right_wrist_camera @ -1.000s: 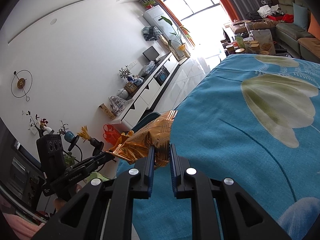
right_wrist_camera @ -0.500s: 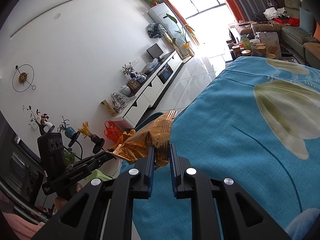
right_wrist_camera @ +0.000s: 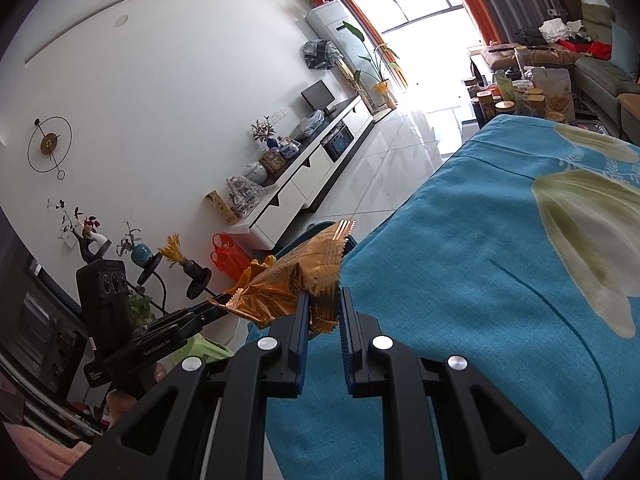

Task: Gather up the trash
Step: 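Lower both tools over the teal bin and open them to drop the items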

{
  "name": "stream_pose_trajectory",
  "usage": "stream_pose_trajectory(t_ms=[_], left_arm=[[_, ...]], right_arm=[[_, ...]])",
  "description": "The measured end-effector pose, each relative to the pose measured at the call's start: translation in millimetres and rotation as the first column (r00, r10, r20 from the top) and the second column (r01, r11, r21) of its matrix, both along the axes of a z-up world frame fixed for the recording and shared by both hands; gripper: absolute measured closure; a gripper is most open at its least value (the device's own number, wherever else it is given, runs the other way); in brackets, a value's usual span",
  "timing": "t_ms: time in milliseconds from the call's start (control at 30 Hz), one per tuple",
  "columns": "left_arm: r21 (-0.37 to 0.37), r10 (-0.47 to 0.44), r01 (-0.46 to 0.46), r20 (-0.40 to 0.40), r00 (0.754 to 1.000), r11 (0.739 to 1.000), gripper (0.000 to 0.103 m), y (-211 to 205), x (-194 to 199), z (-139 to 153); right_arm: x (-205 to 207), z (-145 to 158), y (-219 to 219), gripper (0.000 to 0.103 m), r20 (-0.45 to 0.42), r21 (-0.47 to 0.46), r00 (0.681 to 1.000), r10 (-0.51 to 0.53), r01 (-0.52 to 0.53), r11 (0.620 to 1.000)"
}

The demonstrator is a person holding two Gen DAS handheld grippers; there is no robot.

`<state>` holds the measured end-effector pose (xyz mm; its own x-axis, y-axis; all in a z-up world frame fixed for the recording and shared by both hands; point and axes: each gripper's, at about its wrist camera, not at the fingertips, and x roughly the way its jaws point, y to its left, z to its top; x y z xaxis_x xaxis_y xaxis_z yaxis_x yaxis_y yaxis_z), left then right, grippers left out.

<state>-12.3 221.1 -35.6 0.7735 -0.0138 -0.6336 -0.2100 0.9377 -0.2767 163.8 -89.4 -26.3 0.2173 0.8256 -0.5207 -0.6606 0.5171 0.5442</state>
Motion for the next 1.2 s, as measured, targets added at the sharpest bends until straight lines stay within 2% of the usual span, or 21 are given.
stream_pose_trajectory(t_ms=[1200], left_arm=[[0.002, 0.059, -0.059, -0.016, 0.998, 0.998, 0.087, 21, 6, -4]], right_arm=[[-3, 5, 38, 0.09, 0.015, -0.032, 0.998, 0.053, -0.052, 0.998]])
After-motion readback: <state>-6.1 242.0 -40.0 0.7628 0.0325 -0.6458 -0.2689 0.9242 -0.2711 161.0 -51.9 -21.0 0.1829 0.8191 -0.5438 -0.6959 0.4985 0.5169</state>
